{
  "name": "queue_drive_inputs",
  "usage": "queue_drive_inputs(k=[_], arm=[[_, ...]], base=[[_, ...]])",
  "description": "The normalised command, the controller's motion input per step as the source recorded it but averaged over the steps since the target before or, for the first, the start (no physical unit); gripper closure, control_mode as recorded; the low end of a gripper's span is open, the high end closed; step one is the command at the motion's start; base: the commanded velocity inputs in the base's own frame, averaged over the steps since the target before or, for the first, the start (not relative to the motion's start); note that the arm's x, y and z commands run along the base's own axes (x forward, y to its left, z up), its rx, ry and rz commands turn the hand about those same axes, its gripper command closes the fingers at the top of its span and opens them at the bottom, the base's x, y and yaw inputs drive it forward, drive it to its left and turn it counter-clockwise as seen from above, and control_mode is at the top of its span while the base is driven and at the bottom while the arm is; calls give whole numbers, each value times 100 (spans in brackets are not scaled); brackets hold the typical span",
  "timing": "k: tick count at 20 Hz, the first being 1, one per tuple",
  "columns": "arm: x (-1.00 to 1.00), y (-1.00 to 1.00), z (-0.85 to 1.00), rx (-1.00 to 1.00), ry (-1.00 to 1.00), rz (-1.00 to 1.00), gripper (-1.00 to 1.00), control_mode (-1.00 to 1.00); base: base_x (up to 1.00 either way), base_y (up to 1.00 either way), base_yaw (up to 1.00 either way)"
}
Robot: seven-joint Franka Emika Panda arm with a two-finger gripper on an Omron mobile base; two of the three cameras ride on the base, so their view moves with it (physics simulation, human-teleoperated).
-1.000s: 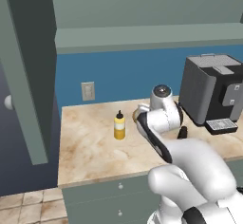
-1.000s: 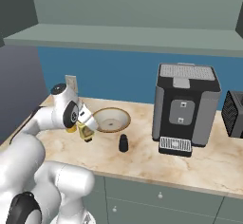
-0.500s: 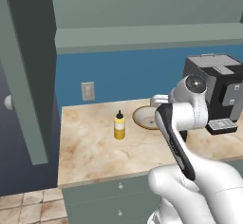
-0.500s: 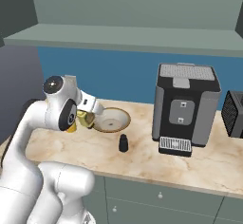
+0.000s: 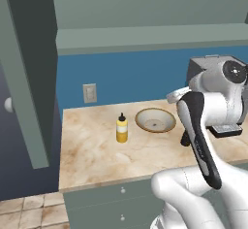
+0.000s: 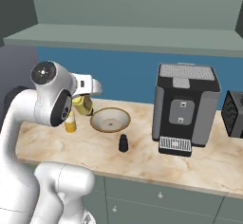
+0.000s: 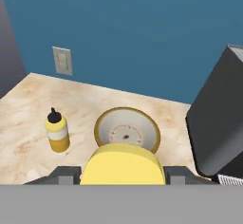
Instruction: There are various items on the counter. Only move the condiments/shakers into the cabinet.
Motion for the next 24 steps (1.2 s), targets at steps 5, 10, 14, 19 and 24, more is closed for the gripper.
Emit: queue_drive_inputs(k=[5,10,14,19,24], arm=[[-6,-4,100,-2,3,15,100,-100],[0,0,100,-3,8,0,100,-100],[-16,-3,39,0,-17,-1,100,-100],[-27,-27,24,8,-37,0,100,-100],[0,-1,36,1,-3,0,100,-100]], base=[[0,0,0],[0,0,0],[0,0,0],[0,0,0],[0,0,0]])
